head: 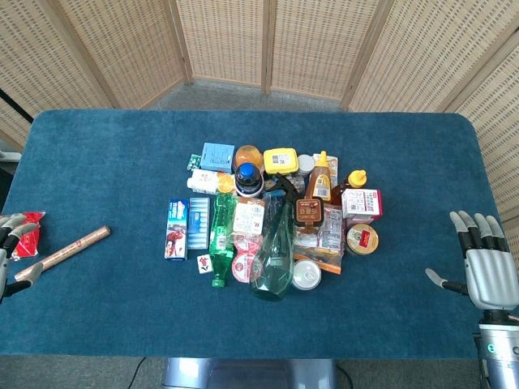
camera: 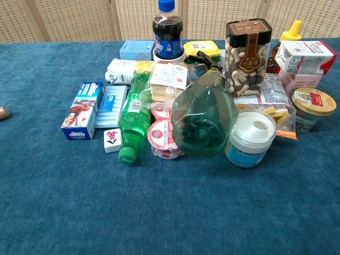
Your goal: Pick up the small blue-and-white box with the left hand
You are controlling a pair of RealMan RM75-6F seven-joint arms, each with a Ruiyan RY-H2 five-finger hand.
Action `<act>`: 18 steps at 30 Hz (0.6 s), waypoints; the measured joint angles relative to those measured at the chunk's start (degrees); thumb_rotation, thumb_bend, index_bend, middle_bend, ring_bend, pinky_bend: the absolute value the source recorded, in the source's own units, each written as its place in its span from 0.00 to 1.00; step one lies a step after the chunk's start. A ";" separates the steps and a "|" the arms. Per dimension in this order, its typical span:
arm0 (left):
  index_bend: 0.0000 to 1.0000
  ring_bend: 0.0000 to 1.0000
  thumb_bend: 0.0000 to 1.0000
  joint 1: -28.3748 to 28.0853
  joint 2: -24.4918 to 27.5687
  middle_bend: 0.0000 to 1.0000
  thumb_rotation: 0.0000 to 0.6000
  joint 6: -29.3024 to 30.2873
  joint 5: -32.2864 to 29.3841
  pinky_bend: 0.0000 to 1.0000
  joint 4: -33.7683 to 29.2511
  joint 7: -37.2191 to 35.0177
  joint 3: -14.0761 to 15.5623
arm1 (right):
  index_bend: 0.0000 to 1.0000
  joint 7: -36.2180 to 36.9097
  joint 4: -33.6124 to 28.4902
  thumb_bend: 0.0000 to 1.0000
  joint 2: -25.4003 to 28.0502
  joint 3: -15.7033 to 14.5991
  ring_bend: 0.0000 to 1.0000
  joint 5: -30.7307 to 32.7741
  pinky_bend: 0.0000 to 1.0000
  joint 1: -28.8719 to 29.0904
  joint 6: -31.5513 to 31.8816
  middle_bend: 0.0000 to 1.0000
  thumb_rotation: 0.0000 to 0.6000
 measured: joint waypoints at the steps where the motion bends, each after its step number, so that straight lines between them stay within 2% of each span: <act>1: 0.23 0.15 0.35 -0.08 0.05 0.17 1.00 -0.22 0.00 0.00 -0.08 0.05 0.01 | 0.00 0.00 0.05 0.00 -0.09 -0.04 0.00 0.03 0.00 -0.02 0.07 0.11 0.76; 12: 0.22 0.14 0.35 -1.42 0.72 0.16 1.00 -2.99 1.00 0.00 0.10 -1.24 0.18 | 0.00 1.73 0.56 0.00 -0.52 -0.65 0.00 -0.96 0.00 -0.55 1.18 0.11 0.76; 18: 0.19 0.07 0.35 -4.09 1.86 0.12 1.00 -7.43 2.71 0.00 1.45 -4.66 0.19 | 0.00 2.09 0.16 0.00 -0.26 -0.76 0.00 -1.14 0.00 -0.98 1.85 0.11 0.76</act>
